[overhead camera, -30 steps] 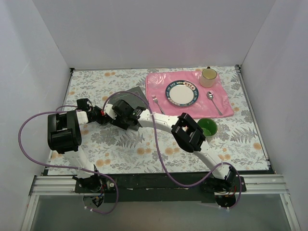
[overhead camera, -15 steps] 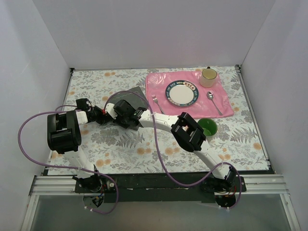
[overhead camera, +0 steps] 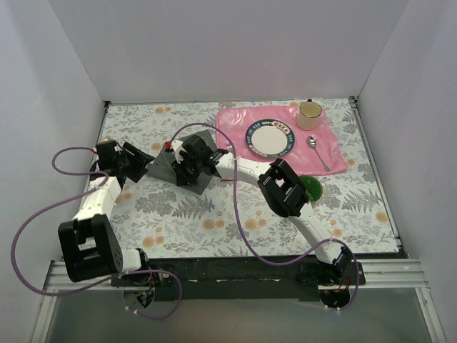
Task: Fold the napkin, place the utensils inside, and roll it up
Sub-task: Roll the napkin with the utensil
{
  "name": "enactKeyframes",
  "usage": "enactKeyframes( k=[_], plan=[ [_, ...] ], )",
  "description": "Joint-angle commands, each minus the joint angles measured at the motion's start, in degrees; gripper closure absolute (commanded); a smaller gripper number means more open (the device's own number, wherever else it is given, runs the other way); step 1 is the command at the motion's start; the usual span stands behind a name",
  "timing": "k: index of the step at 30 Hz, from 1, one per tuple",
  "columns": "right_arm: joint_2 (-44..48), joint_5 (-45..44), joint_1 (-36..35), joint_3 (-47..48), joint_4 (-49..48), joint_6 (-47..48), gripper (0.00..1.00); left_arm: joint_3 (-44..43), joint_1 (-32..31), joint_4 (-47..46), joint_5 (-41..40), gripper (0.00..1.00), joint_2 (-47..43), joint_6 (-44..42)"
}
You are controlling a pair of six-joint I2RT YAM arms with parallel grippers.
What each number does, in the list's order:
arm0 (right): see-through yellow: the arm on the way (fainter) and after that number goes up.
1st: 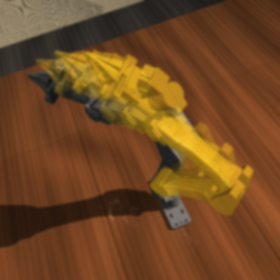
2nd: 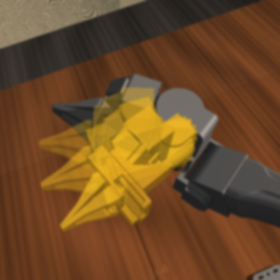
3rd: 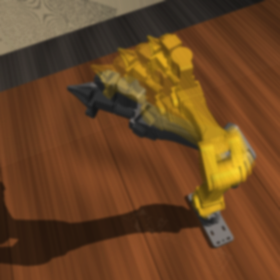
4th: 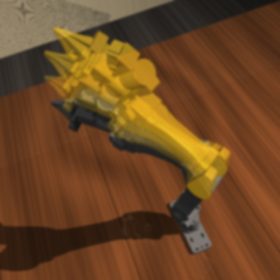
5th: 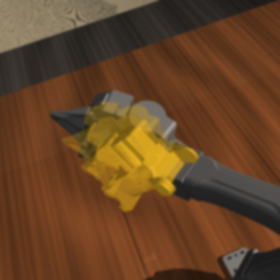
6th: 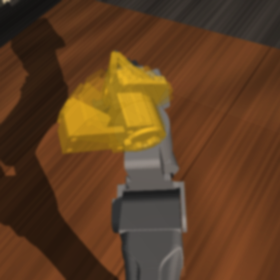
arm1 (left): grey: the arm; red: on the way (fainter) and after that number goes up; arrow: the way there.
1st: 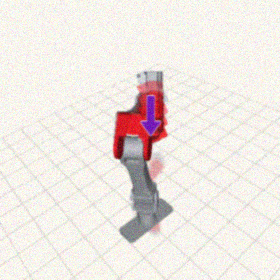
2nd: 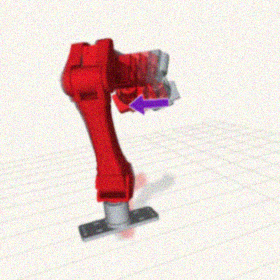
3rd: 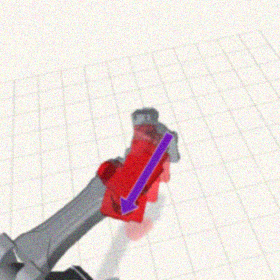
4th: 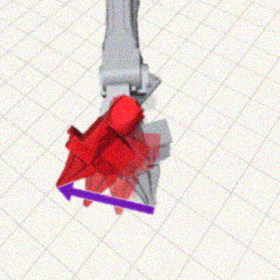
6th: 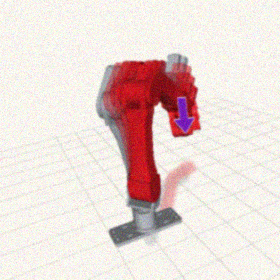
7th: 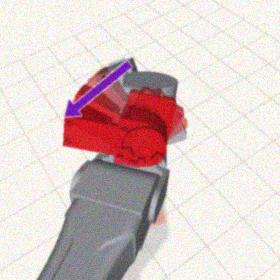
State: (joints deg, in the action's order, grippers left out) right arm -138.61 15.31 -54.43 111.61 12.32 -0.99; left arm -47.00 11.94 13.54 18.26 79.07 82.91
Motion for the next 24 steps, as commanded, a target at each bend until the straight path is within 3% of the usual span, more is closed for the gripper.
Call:
enactKeyframes(
  k=[1,10,17,20,24],
  plan=[
    [-3.17,13.67,0.21,-3.94,0.0,-10.77,0.97,5.68,0.1,8.41,-5.7,0.43,-6.2,4.51],
    [-2.46,26.51,2.23,-8.86,-10.55,-23.17,0.97,10.53,-1.13,5.89,1.68,0.41,-0.86,13.06],
    [-2.72,28.63,2.4,-9.75,-14.25,-26.6,0.97,11.14,-1.48,3.51,1.43,0.41,3.02,16.75],
    [-2.28,28.81,2.58,-10.71,-15.21,-27.13,0.97,11.67,-1.48,4.04,0.37,0.48,3.98,17.9],
    [-2.37,28.63,2.84,-9.67,-13.91,-26.26,0.96,12.11,-1.49,5.53,-1.91,0.67,4.25,17.55]
  ],
)
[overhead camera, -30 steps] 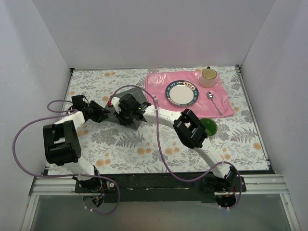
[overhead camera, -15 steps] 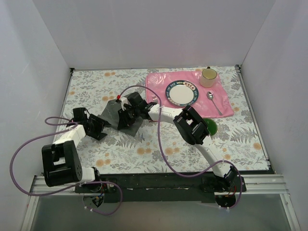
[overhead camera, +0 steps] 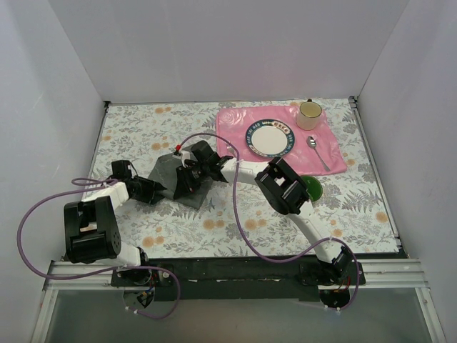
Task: Fold the napkin, place the utensils inside, and roll it up
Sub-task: Roll the napkin with the utensil
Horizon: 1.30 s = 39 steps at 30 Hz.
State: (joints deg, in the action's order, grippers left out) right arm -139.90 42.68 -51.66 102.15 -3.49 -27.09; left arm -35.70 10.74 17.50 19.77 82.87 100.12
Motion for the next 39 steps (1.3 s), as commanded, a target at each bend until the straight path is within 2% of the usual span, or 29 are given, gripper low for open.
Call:
enactKeyframes(
  k=[1,3,4,7,10,11,14,16,17,19,23,27,35,39],
  plan=[
    [-1.34,0.75,0.15,0.59,3.04,0.72,0.96,0.98,-0.28,1.92,-4.29,0.73,0.36,-0.27],
    [-1.52,-1.26,0.07,3.48,8.65,4.84,0.94,1.34,-0.28,2.36,-4.91,0.84,0.62,-1.06],
    [-1.35,-2.24,0.07,4.28,10.06,6.07,0.93,1.43,-0.28,2.8,-5.18,0.93,0.8,-1.15],
    [-0.38,-6.63,-0.02,7.44,16.65,12.4,0.89,1.51,-0.28,3.24,-5.0,1.0,1.85,-2.03],
    [0.93,-10.66,-0.28,10.77,22.28,17.59,0.76,1.51,-0.28,4.12,-4.74,1.0,2.64,-1.94],
    [1.2,-12.42,-0.72,11.92,23.86,18.9,0.68,1.43,-0.28,4.39,-4.74,1.0,2.73,-1.94],
    [2.87,-19.54,-2.39,15.53,29.93,24.97,0.51,0.02,-0.28,7.46,-6.49,1.0,3.0,-2.29],
    [5.14,-26.04,-3.62,15.8,31.43,28.74,0.44,-1.9,-0.28,10.17,-7.11,1.0,3.61,-2.64],
    [5.85,-28.24,-4.93,15.54,31.52,29.72,0.34,-2.35,-0.28,10.97,-7.29,1.0,4.48,-2.56],
    [7.35,-33.7,-6.43,15.71,31.79,32.35,0.29,-4.01,-0.28,12.73,-7.38,1.0,5.37,-2.73],
    [8.15,-40.11,-10.12,16.24,31.96,35.52,0.28,-5.42,-0.37,14.49,-7.2,1.0,5.9,-1.94],
    [10.34,-47.24,-13.02,11.51,27.58,39.13,0.28,-6.48,-0.2,15.64,-7.11,1.0,6.07,-1.59],
    [10.96,-48.12,-14.87,7.63,23.88,41.42,0.43,-9.38,-0.28,18.62,-5.98,1.0,8.01,-1.42],
    [10.52,-47.77,-15.14,5.35,21.95,41.51,0.47,-11.05,-0.28,20.03,-5.53,1.0,9.15,-1.41]
  ],
)
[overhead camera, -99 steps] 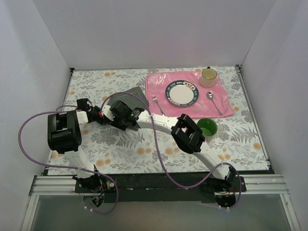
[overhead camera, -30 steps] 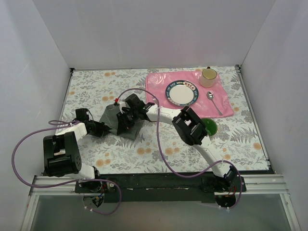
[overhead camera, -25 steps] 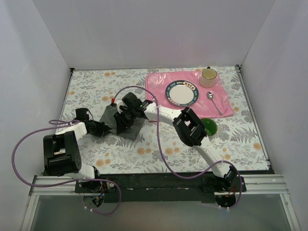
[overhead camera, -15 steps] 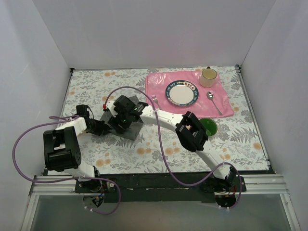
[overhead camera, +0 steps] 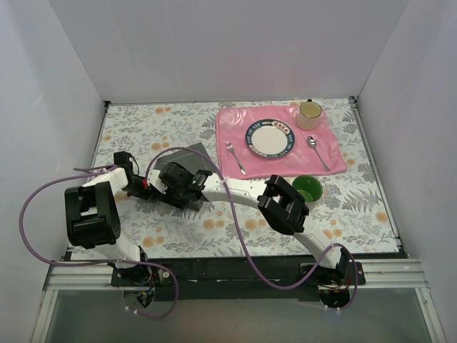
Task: Fold the napkin, place the utensils inside, and roll it up
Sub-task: Roll the napkin with the utensil
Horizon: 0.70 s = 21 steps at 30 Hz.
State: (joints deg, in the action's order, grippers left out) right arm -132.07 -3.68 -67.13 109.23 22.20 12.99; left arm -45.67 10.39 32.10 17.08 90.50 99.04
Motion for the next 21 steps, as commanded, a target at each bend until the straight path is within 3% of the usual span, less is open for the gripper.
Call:
enactKeyframes(
  k=[1,9,12,15,16,17,19,21],
  plan=[
    [2.52,-1.41,0.25,-2.26,-3.83,1.42,0.48,-1.52,0.15,5.69,-2.93,1.0,1.7,-0.34],
    [0.67,-1.68,0.07,-3.76,-4.97,0.89,0.55,-1.7,0.07,7.01,-3.19,1.0,2.05,-0.17],
    [0.5,-1.85,0.07,-4.29,-5.32,-0.16,0.66,-2.58,0.07,7.71,-4.33,1.0,2.14,-0.96],
    [-0.03,0.16,0.51,-4.29,-4.8,-1.47,0.83,-3.2,0.07,7.2,-5.56,1.0,1.53,-3.06],
    [-0.12,1.56,1.12,-4.29,-4.62,-2.18,0.97,-3.2,0.07,6.67,-4.87,1.0,1.44,-4.98],
    [-0.46,5.58,1.56,-4.38,-4.53,-4.18,0.99,-3.37,0.07,6.14,-4.78,1.0,1.26,-6.05],
    [-0.47,9.73,3.14,-5.25,-4.79,-6.57,0.99,-3.64,0.15,5.7,-4.43,0.93,0.65,-7.63],
    [-0.21,15.35,4.46,-7.0,-6.45,-9.72,0.99,-3.37,0.07,4.3,-3.99,0.67,-0.32,-9.92]
  ],
)
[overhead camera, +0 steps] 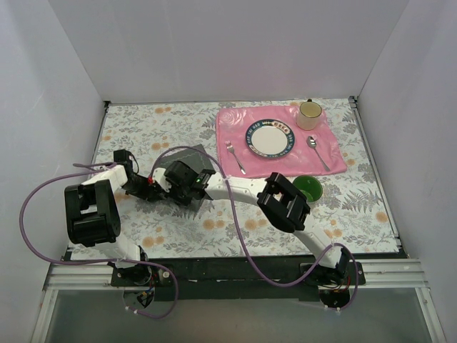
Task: Fold the napkin, place the utensils inside, and roll it up
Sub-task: Roll the napkin with the utensil
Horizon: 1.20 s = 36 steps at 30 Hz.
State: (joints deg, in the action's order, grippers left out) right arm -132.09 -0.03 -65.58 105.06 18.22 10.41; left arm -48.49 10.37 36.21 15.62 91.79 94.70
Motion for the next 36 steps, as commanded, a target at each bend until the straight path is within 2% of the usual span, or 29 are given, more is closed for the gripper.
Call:
enactKeyframes(
  k=[1,2,5,9,14,17,22,36],
  plan=[
    [-0.18,13.11,3.44,-3.01,-2.75,-7.95,0.99,-0.47,0.17,0.01,-2.52,0.58,-2.92,-6.36],
    [-0.53,16.61,4.05,-3.1,-2.92,-8.74,0.99,-0.29,0.09,-0.6,-2.35,0.42,-3.63,-7.15],
    [-1.67,25.82,7.65,-3.45,-5.2,-14.96,0.99,0.59,0.09,-0.44,-3.22,0.27,-7.49,-8.3],
    [-5.1,37.98,13.36,-2.14,-8.11,-23.32,0.99,2.95,0.0,-0.52,-2.26,0.2,-12.15,-8.3],
    [-8.44,48.35,16.27,-2.4,-14.96,-32.73,0.99,7.18,-1.31,-4.64,2.22,0.2,-15.06,-5.67],
    [-9.93,50.3,16.71,-1.35,-15.58,-34.49,0.99,7.88,-2.46,-6.93,4.15,0.21,-14.36,-2.51],
    [-11.25,51.62,17.33,-1.08,-16.9,-36.25,0.99,8.41,-3.34,-9.22,2.41,0.22,-11.99,0.31],
    [-12.05,51.8,17.59,0.68,-15.85,-37.4,0.99,9.82,-3.34,-14.5,-2.52,0.37,-7.15,5.5]
  ],
)
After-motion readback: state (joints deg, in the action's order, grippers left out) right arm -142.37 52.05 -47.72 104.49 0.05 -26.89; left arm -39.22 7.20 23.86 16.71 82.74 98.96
